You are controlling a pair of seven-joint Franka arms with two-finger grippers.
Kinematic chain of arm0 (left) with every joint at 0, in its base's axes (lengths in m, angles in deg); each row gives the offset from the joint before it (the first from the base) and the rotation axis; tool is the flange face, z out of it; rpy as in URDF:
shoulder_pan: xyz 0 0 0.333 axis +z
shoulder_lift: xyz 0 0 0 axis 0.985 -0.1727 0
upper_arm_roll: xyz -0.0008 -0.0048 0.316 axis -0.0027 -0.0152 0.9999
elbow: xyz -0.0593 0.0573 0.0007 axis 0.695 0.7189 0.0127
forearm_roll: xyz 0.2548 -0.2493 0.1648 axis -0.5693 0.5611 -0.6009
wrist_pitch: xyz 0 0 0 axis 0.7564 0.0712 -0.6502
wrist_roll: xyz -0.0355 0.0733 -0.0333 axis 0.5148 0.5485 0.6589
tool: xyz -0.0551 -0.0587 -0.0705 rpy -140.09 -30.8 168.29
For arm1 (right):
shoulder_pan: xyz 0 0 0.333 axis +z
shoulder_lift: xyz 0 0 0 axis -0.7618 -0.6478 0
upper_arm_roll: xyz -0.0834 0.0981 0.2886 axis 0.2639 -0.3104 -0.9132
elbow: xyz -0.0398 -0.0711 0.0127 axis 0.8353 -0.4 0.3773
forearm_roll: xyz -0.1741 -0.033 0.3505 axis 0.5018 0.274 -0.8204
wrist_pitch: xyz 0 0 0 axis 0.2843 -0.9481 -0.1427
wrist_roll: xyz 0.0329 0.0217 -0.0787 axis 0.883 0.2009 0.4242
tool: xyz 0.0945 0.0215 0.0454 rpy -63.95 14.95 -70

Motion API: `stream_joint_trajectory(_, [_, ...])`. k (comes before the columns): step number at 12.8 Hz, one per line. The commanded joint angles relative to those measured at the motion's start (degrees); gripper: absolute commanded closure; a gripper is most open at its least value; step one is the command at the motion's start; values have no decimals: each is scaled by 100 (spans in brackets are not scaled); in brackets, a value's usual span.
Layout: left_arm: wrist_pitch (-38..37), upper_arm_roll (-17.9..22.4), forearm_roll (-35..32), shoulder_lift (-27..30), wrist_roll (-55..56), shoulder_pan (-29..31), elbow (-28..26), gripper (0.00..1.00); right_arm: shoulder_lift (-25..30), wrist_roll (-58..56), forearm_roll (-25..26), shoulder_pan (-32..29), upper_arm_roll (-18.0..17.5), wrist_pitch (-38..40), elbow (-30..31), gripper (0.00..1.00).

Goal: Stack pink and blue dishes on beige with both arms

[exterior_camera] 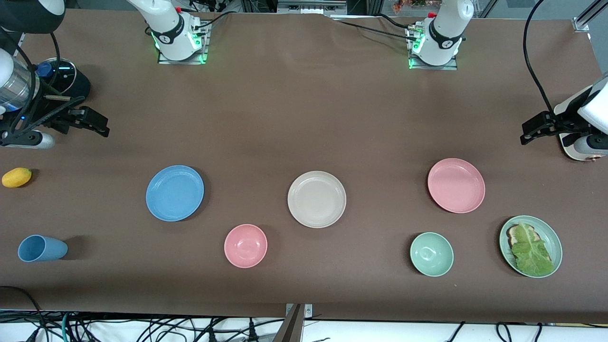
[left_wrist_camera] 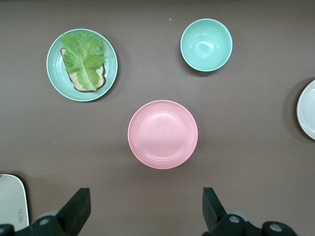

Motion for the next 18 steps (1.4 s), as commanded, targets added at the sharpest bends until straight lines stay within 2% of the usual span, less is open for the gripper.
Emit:
stream_joint_trajectory(1, [63,-31,-69,75,-87,28,-61,0,-45,-13,-63,-44,-24,-3,-54,0])
stream_joint_trajectory(18, [63,-49,-78,75,-69,20,-70,0,-62,-39,16,-70,-24,-57,-114,0])
